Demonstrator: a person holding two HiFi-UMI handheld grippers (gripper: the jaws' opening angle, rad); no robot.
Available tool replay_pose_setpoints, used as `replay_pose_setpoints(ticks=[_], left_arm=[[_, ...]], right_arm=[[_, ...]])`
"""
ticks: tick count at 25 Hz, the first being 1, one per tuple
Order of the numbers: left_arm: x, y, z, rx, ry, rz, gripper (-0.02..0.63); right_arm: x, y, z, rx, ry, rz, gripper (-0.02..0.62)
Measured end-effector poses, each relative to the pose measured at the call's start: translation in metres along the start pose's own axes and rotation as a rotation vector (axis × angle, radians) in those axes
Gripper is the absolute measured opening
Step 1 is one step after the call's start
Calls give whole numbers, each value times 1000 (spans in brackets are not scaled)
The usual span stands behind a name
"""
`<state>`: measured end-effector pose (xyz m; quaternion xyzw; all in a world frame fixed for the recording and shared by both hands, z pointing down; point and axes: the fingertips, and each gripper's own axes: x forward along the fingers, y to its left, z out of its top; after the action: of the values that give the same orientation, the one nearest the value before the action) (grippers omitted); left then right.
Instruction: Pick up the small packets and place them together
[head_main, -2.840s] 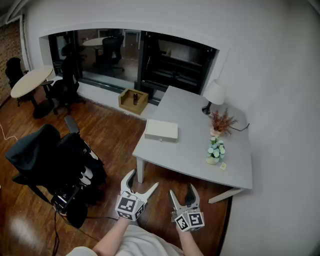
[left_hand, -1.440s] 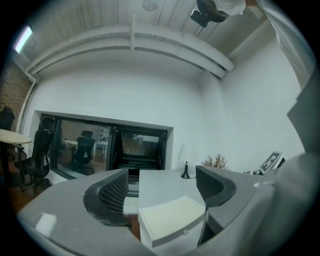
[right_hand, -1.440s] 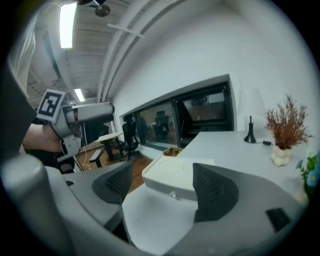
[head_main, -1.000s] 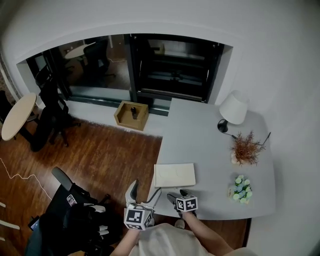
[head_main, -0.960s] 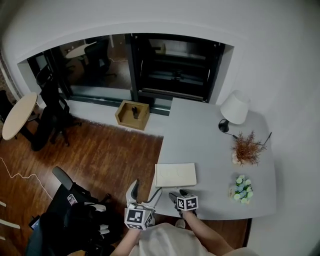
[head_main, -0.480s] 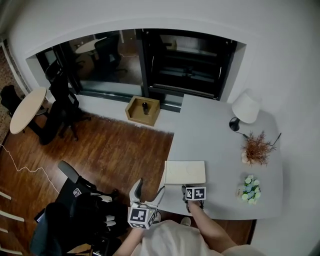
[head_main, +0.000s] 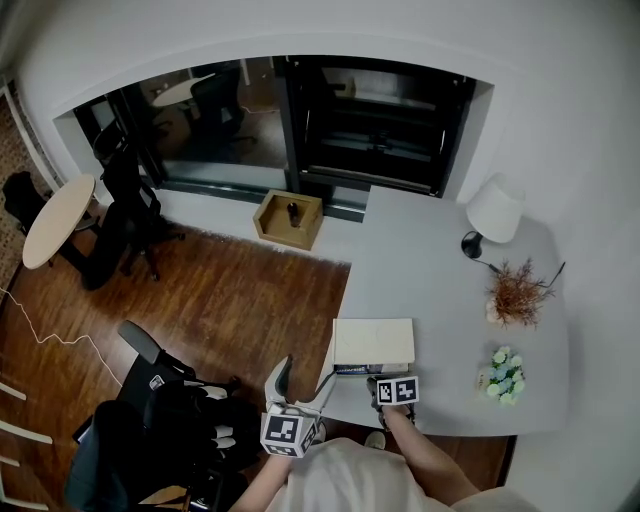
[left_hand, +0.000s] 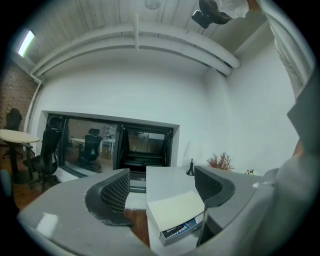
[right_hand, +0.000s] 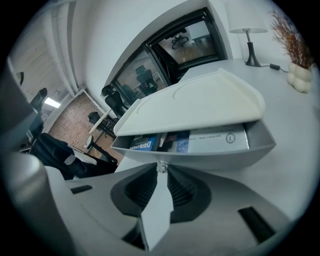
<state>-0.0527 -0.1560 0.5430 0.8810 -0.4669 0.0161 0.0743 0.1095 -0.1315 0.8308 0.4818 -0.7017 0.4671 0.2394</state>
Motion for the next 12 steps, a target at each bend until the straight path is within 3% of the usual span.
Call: replay_pose_setpoints(ticks=[7,12], left_arm=[[5,-13,-7,-2,17,-35,385],[7,-23,-9,-5,24,-56,385]], right_arm=[[-22,23,-74,-31,132,91,64],[-30,20,-82,-26,127,95,64]])
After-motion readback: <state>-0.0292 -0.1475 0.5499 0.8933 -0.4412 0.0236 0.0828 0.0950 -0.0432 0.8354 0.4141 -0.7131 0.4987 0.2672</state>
